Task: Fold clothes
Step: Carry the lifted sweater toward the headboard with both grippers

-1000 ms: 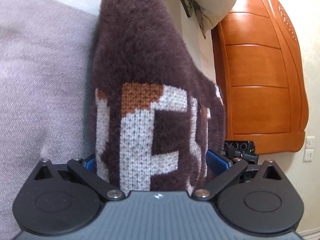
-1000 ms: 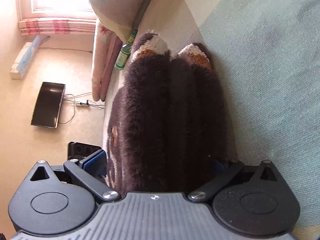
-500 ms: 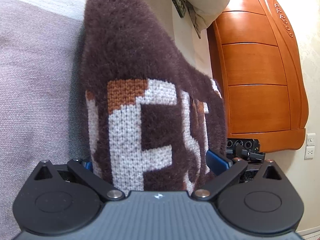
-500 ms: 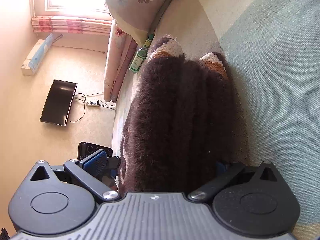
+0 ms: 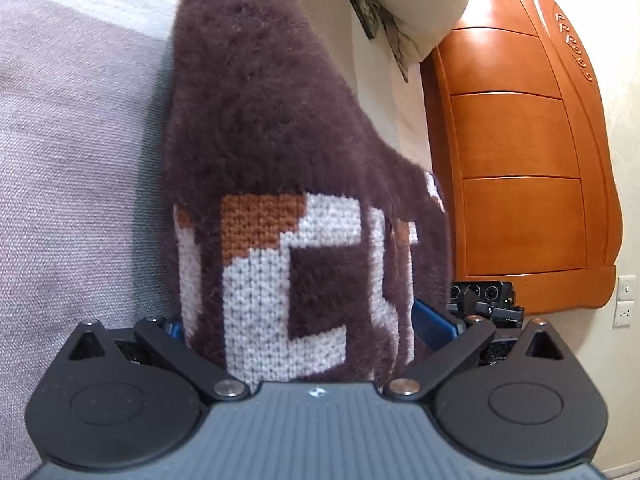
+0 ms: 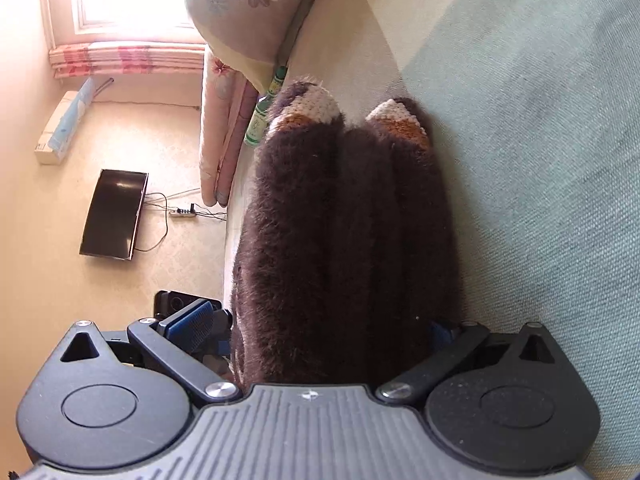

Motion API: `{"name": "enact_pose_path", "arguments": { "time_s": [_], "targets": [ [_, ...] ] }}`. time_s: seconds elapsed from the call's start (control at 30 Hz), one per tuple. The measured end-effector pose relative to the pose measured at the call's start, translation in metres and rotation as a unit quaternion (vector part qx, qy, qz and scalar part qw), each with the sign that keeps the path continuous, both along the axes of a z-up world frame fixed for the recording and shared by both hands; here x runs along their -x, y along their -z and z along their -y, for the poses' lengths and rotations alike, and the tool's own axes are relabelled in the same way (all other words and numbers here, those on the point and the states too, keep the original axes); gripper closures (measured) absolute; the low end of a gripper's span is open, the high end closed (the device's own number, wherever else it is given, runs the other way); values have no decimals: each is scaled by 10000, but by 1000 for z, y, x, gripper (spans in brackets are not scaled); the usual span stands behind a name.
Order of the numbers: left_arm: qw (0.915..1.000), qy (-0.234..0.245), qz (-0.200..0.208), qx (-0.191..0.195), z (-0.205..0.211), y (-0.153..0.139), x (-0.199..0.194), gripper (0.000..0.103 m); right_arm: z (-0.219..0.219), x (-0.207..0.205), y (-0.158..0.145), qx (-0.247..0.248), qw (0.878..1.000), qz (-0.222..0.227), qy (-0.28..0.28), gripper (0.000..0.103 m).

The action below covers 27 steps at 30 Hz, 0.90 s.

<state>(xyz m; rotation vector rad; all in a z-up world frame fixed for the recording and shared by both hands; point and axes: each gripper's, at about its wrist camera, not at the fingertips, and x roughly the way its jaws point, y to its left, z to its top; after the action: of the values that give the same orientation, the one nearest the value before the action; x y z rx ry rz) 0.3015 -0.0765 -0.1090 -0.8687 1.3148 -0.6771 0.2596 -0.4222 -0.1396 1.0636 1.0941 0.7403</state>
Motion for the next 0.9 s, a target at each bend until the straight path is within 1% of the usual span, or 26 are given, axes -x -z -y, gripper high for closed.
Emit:
{"name": "enact_pose_path", "arguments": {
  "time_s": [0.27, 0.43, 0.5, 0.57, 0.77, 0.9],
  "targets": [
    [9999, 57, -17, 93, 13, -10, -5, 2, 5, 2, -23, 38, 9997, 231, 46, 0],
    [9999, 79, 3, 145, 27, -7, -11, 2, 19, 6, -25, 97, 9996, 242, 116, 0],
    [9998, 125, 25, 150, 24, -11, -13, 2, 23, 7, -27, 107, 9995, 259, 160, 0],
    [9997, 184, 53, 162, 29, -14, -18, 2, 30, 8, -29, 113, 9993, 283, 212, 0],
    [9988, 382, 170, 254, 47, -17, -29, 2, 60, 6, -36, 149, 9984, 334, 433, 0],
    [9978, 528, 203, 350, 74, -18, -42, 2, 87, -1, -43, 209, 9974, 382, 567, 0]
  ]
}}
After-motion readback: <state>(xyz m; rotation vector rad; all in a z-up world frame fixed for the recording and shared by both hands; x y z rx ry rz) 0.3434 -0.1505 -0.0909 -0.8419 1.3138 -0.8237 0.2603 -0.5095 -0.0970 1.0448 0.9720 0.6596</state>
